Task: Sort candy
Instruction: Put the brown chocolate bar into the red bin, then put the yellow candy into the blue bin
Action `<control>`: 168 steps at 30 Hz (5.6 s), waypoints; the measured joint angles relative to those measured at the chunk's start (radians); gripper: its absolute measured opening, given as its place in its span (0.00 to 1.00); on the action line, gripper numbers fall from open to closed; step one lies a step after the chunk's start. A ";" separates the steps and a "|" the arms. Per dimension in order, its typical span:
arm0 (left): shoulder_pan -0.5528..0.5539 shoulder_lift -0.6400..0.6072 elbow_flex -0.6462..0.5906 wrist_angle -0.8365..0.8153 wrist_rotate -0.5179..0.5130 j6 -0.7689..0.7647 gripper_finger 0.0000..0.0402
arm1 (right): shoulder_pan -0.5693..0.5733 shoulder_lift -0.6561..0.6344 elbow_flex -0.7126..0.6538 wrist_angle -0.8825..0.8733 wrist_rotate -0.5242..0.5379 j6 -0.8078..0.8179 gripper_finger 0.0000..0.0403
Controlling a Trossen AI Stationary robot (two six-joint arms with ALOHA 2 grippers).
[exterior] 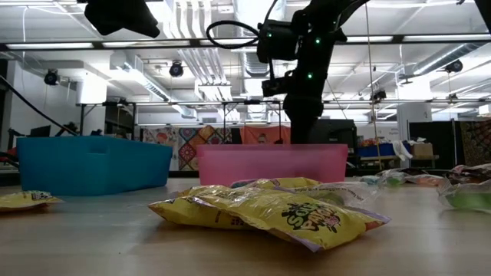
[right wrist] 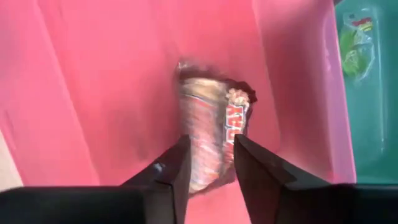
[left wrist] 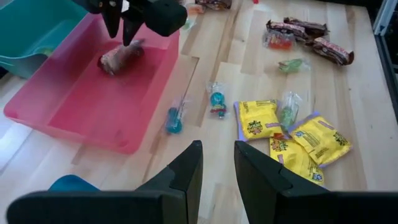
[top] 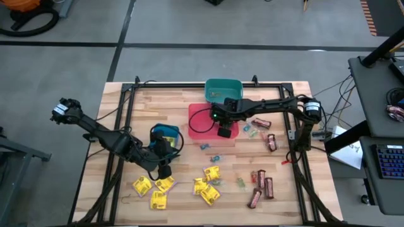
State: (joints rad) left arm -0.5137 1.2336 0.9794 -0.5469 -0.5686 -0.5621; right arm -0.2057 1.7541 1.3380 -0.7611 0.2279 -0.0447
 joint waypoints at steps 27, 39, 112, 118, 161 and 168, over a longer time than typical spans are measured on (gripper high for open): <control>-0.001 0.019 0.000 -0.031 0.134 -0.115 0.19 | 0.129 -0.285 -0.001 -0.039 -0.105 0.179 0.36; -0.149 0.161 0.000 -0.030 0.545 -0.472 0.19 | 0.329 -0.351 -0.010 -0.105 -0.106 0.265 0.36; -0.189 0.763 0.339 -0.401 0.337 -0.872 0.02 | 0.422 -0.345 -0.011 -0.140 -0.158 0.273 0.37; -0.192 0.702 0.347 -0.408 0.352 -0.804 0.01 | 0.422 -0.345 -0.011 -0.140 -0.158 0.273 0.37; 0.297 0.194 0.240 -0.679 0.181 0.091 0.00 | 0.424 -0.344 -0.011 -0.138 -0.148 0.236 0.37; 0.325 0.152 0.137 -0.678 0.187 0.217 0.00 | 0.423 -0.344 -0.010 -0.133 -0.148 0.252 0.37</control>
State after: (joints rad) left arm -0.1890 1.3851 1.1161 -1.2253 -0.3816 -0.3451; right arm 0.2176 1.4097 1.3276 -0.8944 0.0799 0.2073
